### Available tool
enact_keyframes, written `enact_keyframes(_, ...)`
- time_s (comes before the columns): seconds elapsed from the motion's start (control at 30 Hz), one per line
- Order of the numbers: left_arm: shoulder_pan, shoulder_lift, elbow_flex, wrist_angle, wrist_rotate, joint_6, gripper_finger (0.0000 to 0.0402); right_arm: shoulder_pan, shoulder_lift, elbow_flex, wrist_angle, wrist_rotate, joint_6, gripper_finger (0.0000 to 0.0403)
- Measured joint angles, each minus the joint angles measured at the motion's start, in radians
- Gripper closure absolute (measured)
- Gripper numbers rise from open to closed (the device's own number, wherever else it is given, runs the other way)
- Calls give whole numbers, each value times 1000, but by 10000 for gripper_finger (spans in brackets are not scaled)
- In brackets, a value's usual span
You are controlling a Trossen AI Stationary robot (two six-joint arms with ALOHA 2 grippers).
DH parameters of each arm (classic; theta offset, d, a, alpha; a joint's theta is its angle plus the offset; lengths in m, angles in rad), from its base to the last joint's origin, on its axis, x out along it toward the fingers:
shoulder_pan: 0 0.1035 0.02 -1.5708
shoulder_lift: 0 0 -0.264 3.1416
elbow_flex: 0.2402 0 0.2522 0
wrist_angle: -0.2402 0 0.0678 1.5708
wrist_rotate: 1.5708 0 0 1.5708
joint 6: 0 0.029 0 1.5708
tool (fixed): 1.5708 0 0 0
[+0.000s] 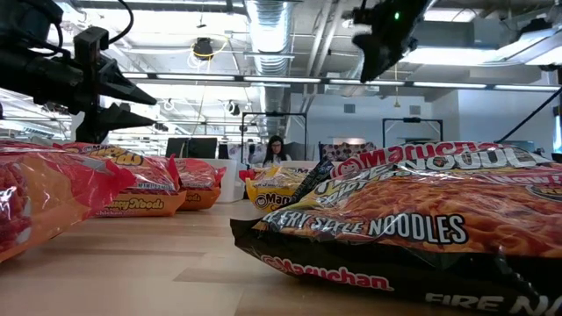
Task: Sort Maruchan noodles
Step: Put the orange noodle pack into the middle white bin
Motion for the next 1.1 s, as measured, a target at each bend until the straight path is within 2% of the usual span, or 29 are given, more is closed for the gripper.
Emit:
enact_keyframes(0.13,0,0,0,-2,21,13,232,68,-26,0,-1,-3,122,249)
enact_keyframes(0.3,28,0,0,0,-19,44,219,160,-46,0,1,-3,272,249)
enact_keyframes(0.47,51,0,7,-6,67,5,217,275,-49,0,5,-3,374,249)
enact_keyframes(0.6,51,0,63,2,119,1,216,351,-49,0,56,-46,376,249)
enact_keyframes(0.73,51,0,133,5,108,27,216,399,-48,0,135,-52,369,249)
enact_keyframes(0.83,51,-1,179,6,104,42,216,415,-48,0,172,-52,368,250)
enact_keyframes(1.0,51,0,252,-33,195,69,216,427,-48,0,173,-52,369,250)
enact_keyframes(1.1,51,0,302,-90,202,73,216,426,-48,0,173,-52,369,250)
